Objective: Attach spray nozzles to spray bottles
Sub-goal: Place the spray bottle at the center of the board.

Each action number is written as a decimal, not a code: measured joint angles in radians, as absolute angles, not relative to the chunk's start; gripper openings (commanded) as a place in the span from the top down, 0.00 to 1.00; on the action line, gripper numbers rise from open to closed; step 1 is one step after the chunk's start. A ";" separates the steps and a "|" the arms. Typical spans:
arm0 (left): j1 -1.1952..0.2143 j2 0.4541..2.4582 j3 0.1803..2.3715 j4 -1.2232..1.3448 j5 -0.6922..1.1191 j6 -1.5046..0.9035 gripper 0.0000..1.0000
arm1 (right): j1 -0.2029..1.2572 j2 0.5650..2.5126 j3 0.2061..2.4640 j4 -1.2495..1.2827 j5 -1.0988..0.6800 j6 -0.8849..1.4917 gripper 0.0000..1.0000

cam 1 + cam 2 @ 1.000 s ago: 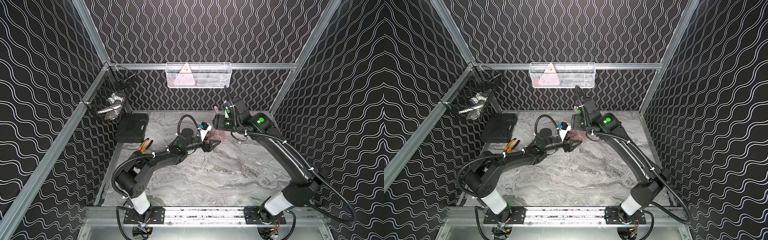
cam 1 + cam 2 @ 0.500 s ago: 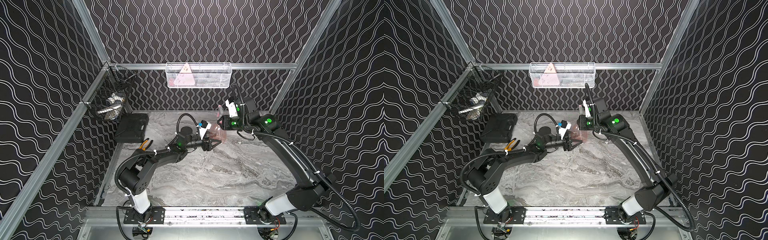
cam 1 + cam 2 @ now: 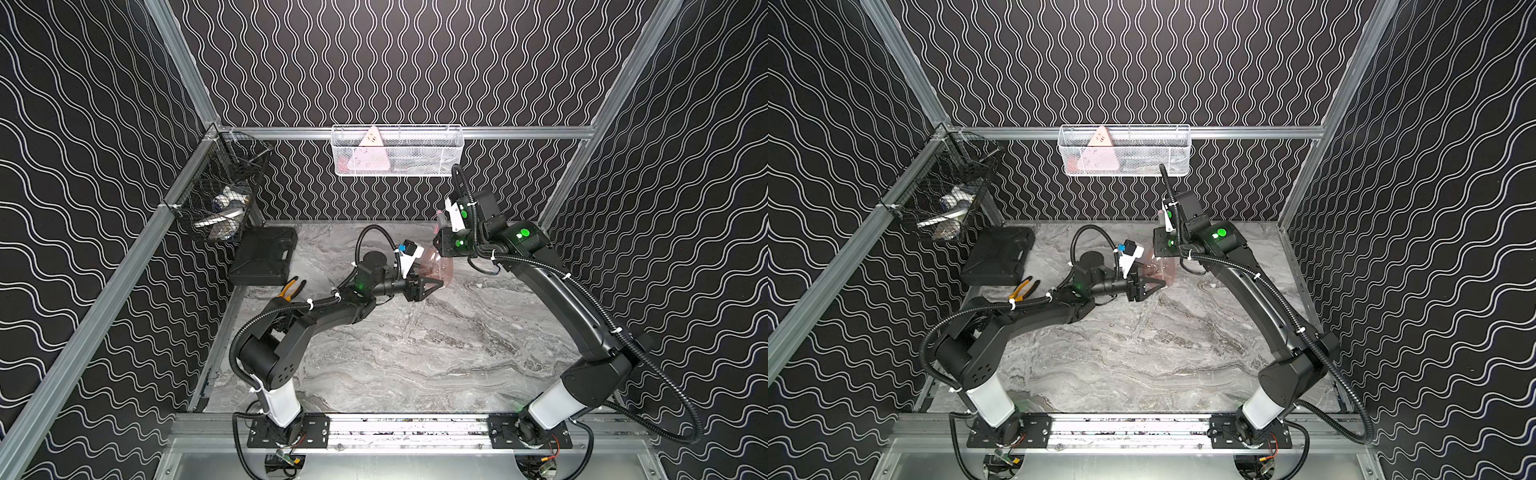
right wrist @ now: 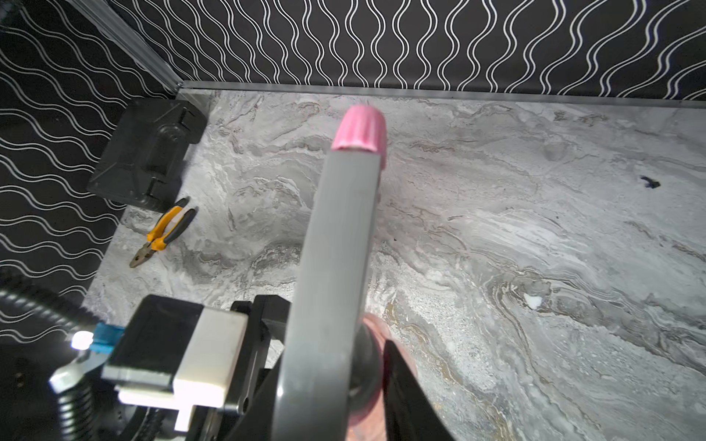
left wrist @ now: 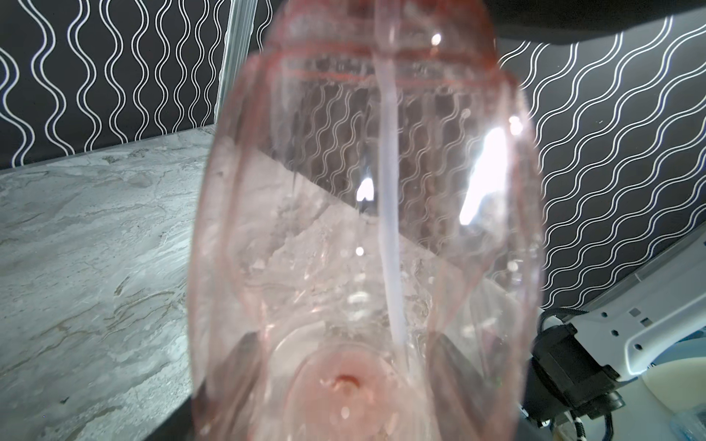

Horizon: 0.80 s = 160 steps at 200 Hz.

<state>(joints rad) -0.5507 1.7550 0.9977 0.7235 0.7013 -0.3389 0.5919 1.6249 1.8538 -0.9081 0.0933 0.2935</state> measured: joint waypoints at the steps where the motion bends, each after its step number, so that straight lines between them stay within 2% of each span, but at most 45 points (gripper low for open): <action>1: -0.551 1.755 0.998 0.722 0.701 -0.339 0.72 | 0.592 1.625 1.854 -0.908 0.094 0.293 0.87; 32: -0.556 1.755 1.008 0.676 0.669 -0.317 0.72 | 0.608 1.641 1.869 -0.931 0.157 0.302 0.96; 82: -0.622 1.729 1.013 0.572 0.459 -0.254 0.72 | 0.722 1.667 1.847 -0.942 0.433 0.487 0.98; 112: -0.635 1.710 0.969 0.560 0.390 -0.232 0.71 | 0.756 1.652 1.775 -0.897 0.485 0.556 0.99; 131: -0.637 1.705 0.937 0.599 0.372 -0.221 0.56 | 0.760 1.610 1.695 -0.828 0.491 0.556 0.99; 160: -0.638 1.712 0.899 0.666 0.369 -0.214 0.45 | 0.763 1.559 1.584 -0.717 0.498 0.532 1.00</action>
<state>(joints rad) -0.6376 1.7123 0.8993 0.6662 0.3687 -0.2142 0.7631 1.5589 1.5845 -0.7174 0.4984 0.5320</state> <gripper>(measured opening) 0.684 0.260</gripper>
